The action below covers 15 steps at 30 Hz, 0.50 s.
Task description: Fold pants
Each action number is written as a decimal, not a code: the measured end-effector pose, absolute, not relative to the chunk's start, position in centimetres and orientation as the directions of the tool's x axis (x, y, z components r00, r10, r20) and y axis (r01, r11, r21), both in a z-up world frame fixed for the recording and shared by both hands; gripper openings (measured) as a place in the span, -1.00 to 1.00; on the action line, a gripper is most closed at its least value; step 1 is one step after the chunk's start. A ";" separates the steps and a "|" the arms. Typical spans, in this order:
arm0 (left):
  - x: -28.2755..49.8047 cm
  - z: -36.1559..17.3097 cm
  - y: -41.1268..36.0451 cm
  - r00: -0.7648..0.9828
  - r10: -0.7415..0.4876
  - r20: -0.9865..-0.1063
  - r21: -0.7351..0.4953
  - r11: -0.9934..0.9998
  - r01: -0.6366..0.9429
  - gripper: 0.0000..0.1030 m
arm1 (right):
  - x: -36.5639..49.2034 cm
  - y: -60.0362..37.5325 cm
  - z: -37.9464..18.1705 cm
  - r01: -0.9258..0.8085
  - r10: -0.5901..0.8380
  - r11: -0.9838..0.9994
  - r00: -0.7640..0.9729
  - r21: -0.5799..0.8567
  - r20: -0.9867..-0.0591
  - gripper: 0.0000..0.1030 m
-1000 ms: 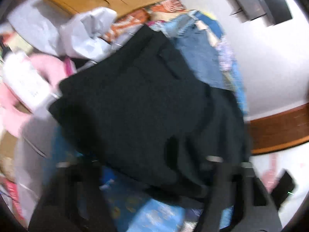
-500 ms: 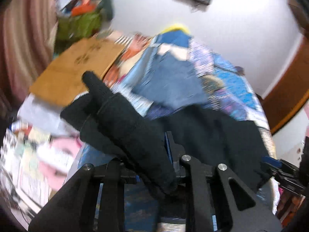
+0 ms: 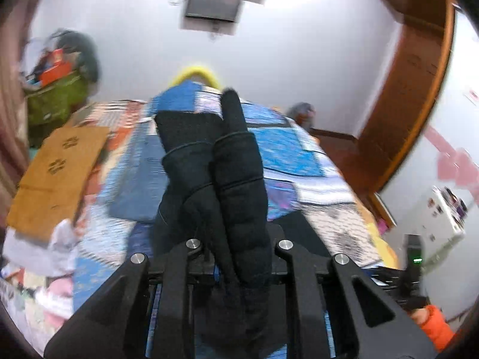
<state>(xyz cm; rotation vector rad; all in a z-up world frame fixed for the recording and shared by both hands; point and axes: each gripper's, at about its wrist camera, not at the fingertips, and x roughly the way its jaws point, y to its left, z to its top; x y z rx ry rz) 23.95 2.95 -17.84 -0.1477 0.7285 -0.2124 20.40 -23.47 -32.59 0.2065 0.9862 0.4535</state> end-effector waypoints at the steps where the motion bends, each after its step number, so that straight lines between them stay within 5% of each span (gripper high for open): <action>1: 24.4 -18.0 1.5 0.709 -0.276 -0.649 -0.213 0.960 0.179 -0.70 | 20.3 -23.3 -32.7 -0.280 0.465 0.885 0.469 0.373 -0.751 -0.13; 6: 25.2 -20.8 -6.0 0.605 -0.368 -0.706 -0.203 0.924 0.325 -0.74 | 20.2 -22.8 -32.7 -0.301 0.484 0.874 0.475 0.381 -0.735 -0.13; 15: 23.9 -27.5 -14.1 0.507 -0.316 -0.802 -0.067 0.890 0.450 -0.71 | 19.8 -24.1 -33.0 -0.296 0.500 0.866 0.477 0.403 -0.723 -0.13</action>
